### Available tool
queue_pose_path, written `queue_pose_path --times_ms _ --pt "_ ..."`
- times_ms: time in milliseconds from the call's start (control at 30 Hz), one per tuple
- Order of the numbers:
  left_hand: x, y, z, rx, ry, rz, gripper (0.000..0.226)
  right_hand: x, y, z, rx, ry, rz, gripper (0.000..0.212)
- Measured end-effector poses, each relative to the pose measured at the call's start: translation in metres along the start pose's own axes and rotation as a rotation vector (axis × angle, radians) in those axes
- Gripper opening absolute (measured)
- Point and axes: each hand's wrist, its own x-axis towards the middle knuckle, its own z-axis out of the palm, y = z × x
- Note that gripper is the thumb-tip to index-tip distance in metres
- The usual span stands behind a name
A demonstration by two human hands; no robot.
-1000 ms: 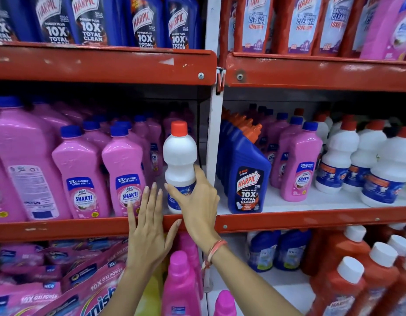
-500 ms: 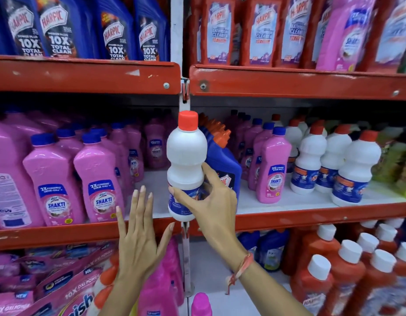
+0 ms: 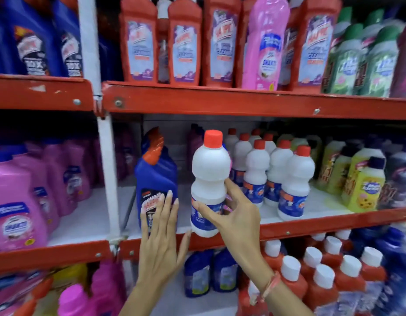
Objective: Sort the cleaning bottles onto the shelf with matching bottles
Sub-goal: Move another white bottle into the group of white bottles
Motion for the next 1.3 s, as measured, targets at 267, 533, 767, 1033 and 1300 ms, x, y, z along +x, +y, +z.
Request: queue_pose_path --times_ms 267,533,767,1033,1300 --pt "0.029 0.072 0.056 -0.023 -0.068 0.005 0.069 0.043 0.049 -0.071 -0.095 0.074 -0.004 0.070" --pt "0.034 0.092 0.087 0.110 -0.129 -0.081 0.075 0.066 0.094 -0.098 -0.139 0.069 0.031 0.064" --pt "0.034 0.092 0.091 0.189 -0.104 -0.101 0.074 0.076 0.117 -0.096 -0.161 0.015 0.072 0.065" --pt "0.033 0.093 0.092 0.248 -0.067 -0.105 0.074 0.080 0.125 -0.102 -0.163 -0.035 0.103 0.054" --pt "0.036 0.098 0.085 0.155 -0.030 -0.117 0.072 0.086 0.116 -0.111 -0.187 -0.085 0.036 0.055"
